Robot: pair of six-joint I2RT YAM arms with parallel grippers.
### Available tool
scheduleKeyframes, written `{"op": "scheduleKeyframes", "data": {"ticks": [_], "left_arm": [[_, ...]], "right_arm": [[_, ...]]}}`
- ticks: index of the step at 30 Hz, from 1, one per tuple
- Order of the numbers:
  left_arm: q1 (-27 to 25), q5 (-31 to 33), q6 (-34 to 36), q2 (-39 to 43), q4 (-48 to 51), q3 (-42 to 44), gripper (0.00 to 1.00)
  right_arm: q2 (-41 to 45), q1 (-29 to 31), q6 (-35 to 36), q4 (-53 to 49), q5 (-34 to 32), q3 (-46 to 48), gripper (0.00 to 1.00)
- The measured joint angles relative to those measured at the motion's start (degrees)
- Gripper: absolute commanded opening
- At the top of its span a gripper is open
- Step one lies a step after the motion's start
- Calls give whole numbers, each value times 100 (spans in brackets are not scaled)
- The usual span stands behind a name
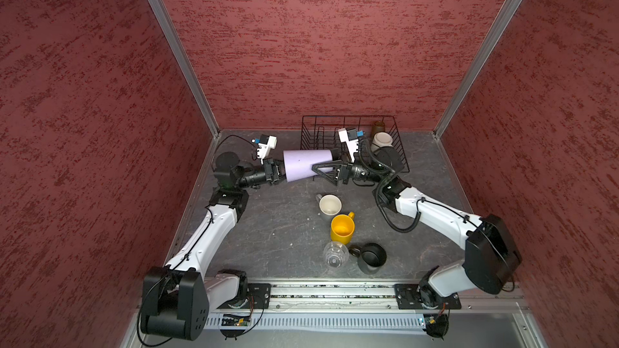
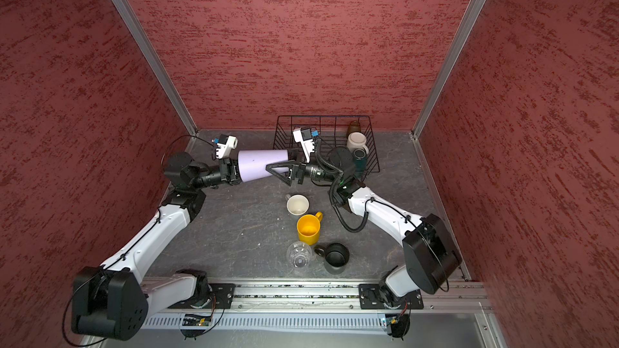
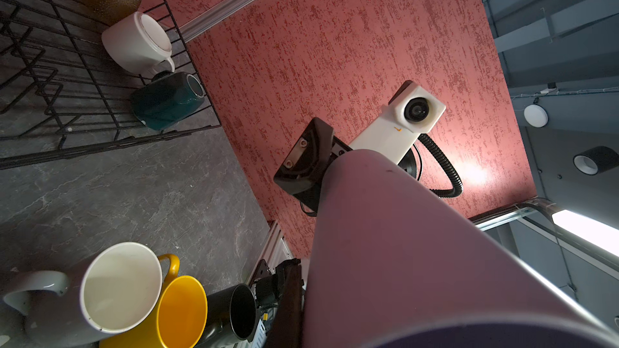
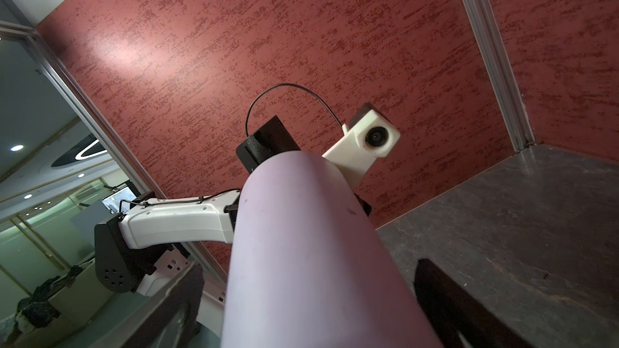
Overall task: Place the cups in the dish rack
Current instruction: 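Grasp the lilac cup's base with the right gripper while the left holds it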
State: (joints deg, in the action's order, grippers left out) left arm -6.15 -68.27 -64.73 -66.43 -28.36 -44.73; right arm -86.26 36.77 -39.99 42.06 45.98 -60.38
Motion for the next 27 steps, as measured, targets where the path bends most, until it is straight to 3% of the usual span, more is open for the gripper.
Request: {"op": "scheduleKeyframes", "data": {"ticks": [16, 27], "left_arm": [[-2, 17, -39, 0, 0, 44, 0], [35, 24, -83, 0, -11, 46, 0]], "right_arm": [[-136, 133, 61, -317, -96, -254, 87], [-201, 151, 44, -363, -42, -387, 58]]}}
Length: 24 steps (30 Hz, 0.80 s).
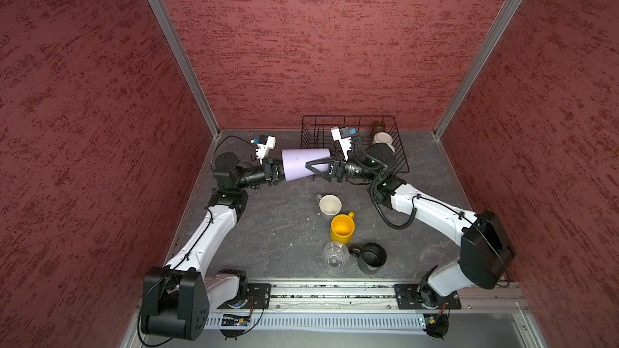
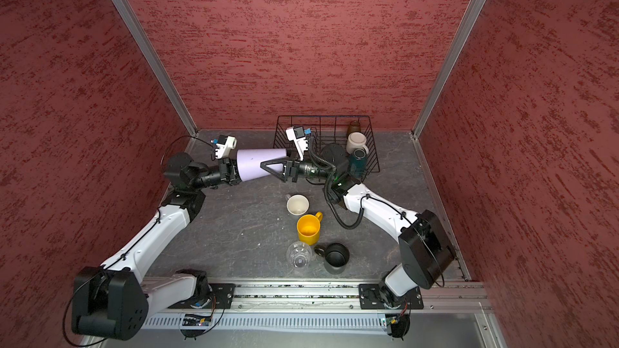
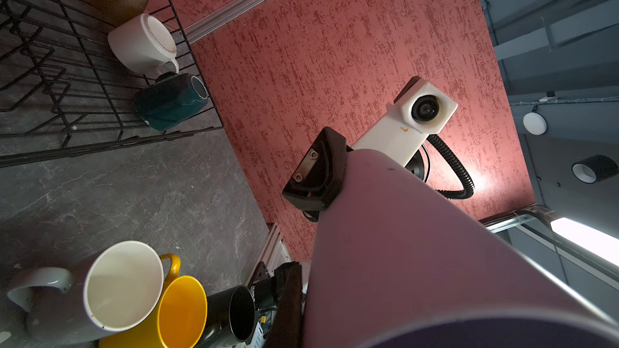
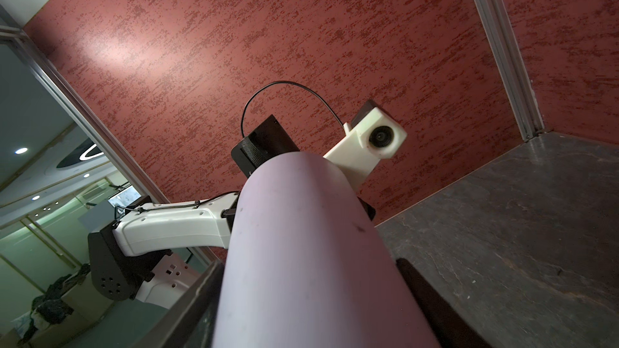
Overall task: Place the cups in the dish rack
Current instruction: 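Grasp the lilac cup's base with the right gripper while the left holds it, then open the left gripper and carry the lilac cup over the rack with the right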
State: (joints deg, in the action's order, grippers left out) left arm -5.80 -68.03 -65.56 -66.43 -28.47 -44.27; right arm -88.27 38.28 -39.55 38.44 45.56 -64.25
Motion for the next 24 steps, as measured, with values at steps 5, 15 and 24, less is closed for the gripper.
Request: {"op": "scheduleKeyframes", "data": {"ticks": [5, 15, 24], "left_arm": [[2, -9, 63, 0, 87, 2, 0], [9, -31, 319, 15, 417, -26, 31], [7, 83, 977, 223, 1488, -260, 93]], "right_arm": [[0, 2, 7, -42, 0, 0, 47], [0, 17, 37, -151, -39, 0, 34], [269, 63, 474, -852, -426, -201, 23]]}}
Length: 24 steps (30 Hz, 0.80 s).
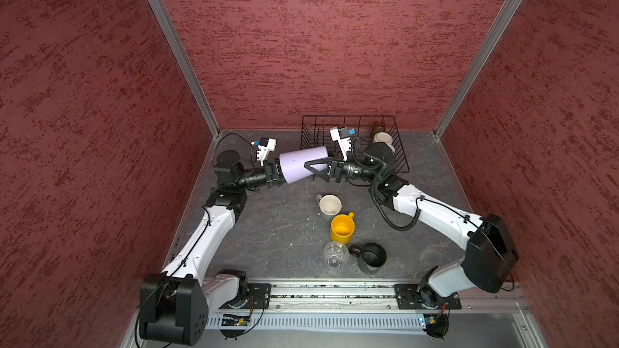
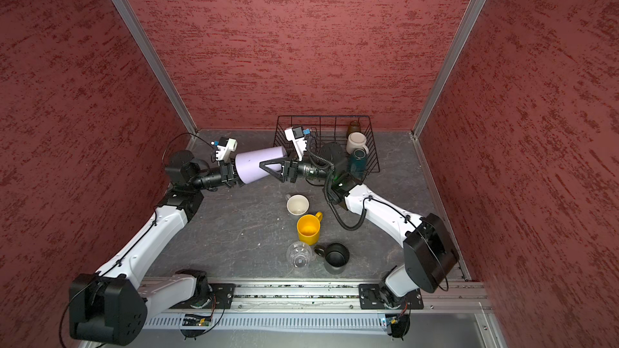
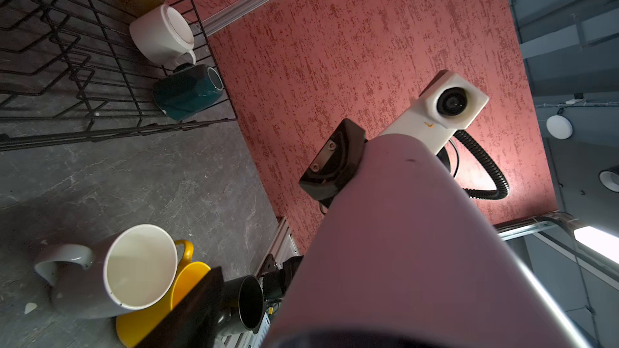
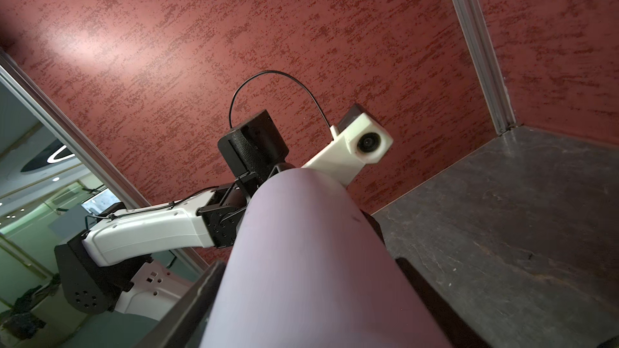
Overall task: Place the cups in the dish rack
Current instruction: 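Open the left gripper and carry the lilac cup over the rack with the right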
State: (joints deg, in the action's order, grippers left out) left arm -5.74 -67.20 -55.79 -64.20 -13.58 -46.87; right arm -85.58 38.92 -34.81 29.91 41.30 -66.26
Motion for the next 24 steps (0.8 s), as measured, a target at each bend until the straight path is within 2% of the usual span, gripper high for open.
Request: {"op": "scheduleKeyframes", "data": {"ticks": [2, 9, 14, 19, 24], "left_arm": [[26, 35, 144, 85, 197, -55, 100], [402, 330, 492, 356, 739, -70, 100], [754, 605, 654, 520, 1025, -76, 100], [837, 1060, 1043, 573, 1615, -249, 100], [857, 1784, 1626, 890, 2238, -483, 100]], "right_arm": [[160, 4, 153, -258, -149, -127, 21], [649, -11, 789, -1451, -881, -632, 16], [874, -175, 1209, -2736, -1620, -1121, 14], [785, -634, 1438, -4334, -2540, -2138, 14], [295, -1128, 1727, -5438, -3195, -3130, 13]]}}
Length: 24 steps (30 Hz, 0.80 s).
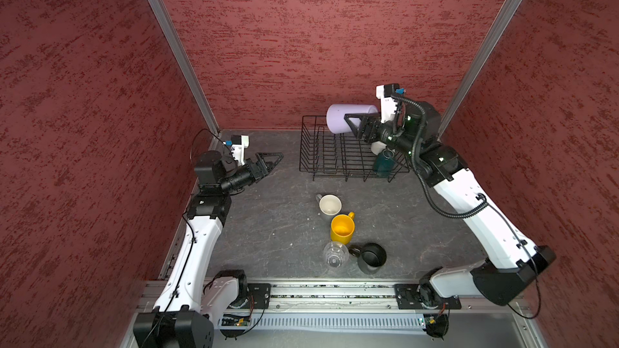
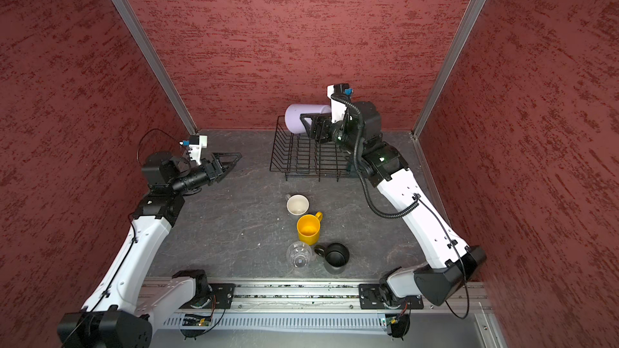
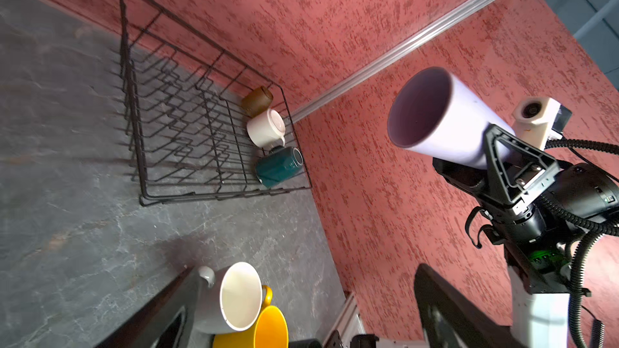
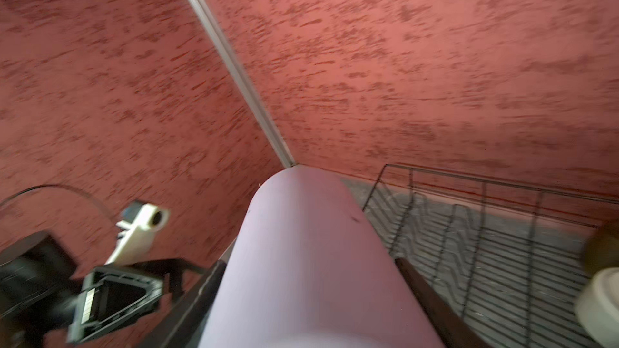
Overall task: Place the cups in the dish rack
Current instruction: 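Open the left gripper and carry the lilac cup over the rack with the right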
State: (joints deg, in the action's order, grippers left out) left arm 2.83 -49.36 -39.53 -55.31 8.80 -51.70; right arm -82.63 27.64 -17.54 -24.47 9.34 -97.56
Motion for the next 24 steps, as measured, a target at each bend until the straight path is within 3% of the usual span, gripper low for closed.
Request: {"op": "scheduleKeyframes", "data": {"ticks": [10, 24], "left_arm": [[7, 1528, 1172, 695, 955, -61, 100], [11, 1895, 1478, 651, 1274, -63, 100]], "right_arm": [[-2006, -507, 708, -1471, -837, -1655, 12], [-4177, -664, 1163, -2208, -1410, -3748, 9]]}}
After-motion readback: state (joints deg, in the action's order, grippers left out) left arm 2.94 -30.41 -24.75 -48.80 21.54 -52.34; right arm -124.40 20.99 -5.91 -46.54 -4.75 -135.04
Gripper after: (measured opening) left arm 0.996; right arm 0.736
